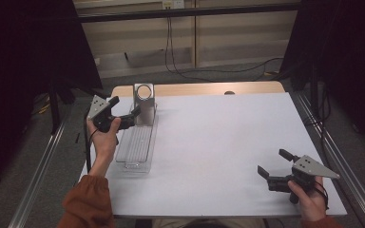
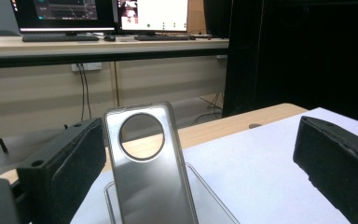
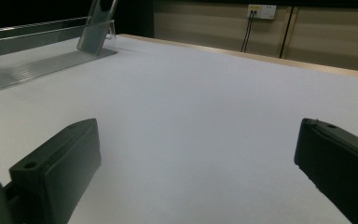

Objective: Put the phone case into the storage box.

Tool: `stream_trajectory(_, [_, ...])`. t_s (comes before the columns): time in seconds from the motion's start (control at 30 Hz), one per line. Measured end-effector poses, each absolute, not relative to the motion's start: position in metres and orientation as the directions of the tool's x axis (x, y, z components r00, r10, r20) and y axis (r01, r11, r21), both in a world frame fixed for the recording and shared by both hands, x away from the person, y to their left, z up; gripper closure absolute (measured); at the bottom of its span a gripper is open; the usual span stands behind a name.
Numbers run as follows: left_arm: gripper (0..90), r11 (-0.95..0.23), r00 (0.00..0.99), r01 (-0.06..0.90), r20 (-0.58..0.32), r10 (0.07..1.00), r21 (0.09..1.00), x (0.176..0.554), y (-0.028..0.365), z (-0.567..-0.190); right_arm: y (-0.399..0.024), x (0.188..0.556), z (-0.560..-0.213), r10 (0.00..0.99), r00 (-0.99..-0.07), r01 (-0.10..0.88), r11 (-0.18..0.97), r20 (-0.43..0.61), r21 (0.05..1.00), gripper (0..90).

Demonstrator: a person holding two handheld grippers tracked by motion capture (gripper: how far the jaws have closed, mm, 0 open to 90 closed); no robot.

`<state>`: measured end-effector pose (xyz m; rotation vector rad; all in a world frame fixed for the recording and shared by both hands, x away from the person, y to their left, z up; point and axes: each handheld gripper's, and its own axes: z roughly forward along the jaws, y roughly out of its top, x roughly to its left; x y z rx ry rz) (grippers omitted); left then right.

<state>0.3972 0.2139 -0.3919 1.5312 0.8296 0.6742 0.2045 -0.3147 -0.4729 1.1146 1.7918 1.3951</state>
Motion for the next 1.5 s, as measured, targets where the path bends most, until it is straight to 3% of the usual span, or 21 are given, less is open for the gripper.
stream_trajectory(0.73, [2.1, -0.079, 0.604, 0.091, 0.008, 0.797, 0.993, 0.356, 0.207, -0.399, -0.314, 0.205, -0.472, 0.884, -0.465, 0.253, 0.090, 0.039, 0.963, 0.0])
stream_trajectory(1.3, [1.7, -0.034, 0.578, 0.114, -0.038, 0.815, 0.993, 0.327, 0.224, -0.417, -0.311, 0.209, -0.473, 0.876, -0.481, 0.252, 0.101, 0.034, 0.962, 0.0])
stream_trajectory(1.5, [1.7, -0.056, 0.573, 0.105, -0.015, 0.820, 0.993, 0.313, 0.228, -0.421, -0.311, 0.209, -0.473, 0.878, -0.477, 0.251, 0.098, 0.035, 0.963, 0.0])
